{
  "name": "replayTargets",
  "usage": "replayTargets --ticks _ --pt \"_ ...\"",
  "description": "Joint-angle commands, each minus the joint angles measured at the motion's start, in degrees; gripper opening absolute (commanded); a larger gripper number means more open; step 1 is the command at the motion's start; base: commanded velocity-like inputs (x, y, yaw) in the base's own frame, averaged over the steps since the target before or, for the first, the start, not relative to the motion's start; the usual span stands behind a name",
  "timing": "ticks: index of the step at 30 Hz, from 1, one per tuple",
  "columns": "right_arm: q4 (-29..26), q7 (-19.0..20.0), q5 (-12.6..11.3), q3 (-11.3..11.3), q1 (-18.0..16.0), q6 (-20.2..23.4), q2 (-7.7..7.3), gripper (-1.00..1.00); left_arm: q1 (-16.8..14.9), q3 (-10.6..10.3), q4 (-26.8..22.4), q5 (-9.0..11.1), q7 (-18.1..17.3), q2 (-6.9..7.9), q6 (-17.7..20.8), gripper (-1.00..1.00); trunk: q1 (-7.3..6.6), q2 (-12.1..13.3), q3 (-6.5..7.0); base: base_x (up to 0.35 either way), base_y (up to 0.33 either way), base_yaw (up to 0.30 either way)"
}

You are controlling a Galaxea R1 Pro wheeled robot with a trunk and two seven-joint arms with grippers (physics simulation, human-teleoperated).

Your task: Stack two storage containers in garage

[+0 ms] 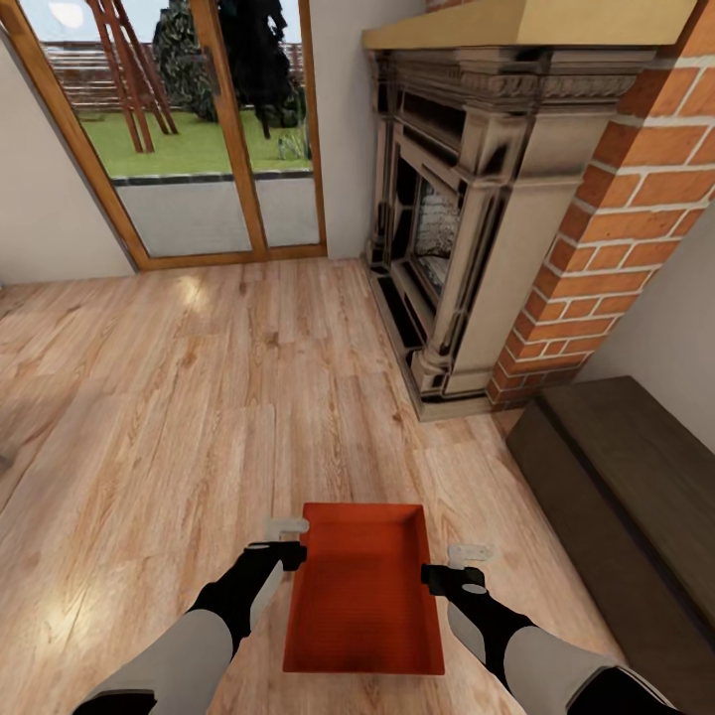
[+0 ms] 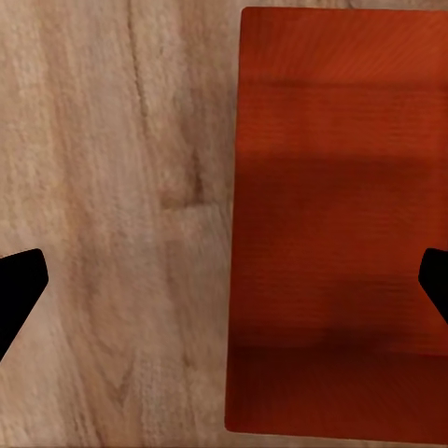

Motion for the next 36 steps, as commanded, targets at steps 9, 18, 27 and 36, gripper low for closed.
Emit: replayTargets --ticks 9,18,27,36 --pt "0.0 -0.2 -0.6 0.5 0.0 -0.2 0.00 1.00 0.0 0.4 2.5 -0.4 0.0 -0.07 0.1 1.00 0.22 -0.4 -0.22 0.000 0.000 0.000" --pt "0.0 -0.2 -0.6 0.5 0.0 -0.2 0.00 1.00 0.0 0.5 4.2 -0.4 0.0 -0.07 0.1 1.00 2.20 -4.0 -1.84 0.000 0.000 0.000" --pt "0.0 -0.2 -0.6 0.5 0.0 -0.2 0.01 1.00 0.0 0.5 4.3 -0.3 0.0 -0.07 0.1 1.00 4.18 -7.7 -3.45 0.000 0.000 0.000" --pt "0.0 -0.2 -0.6 0.5 0.0 -0.2 0.06 1.00 0.0 0.5 4.3 -0.3 0.0 -0.07 0.1 1.00 6.15 -11.3 -5.07 0.000 0.000 0.000"
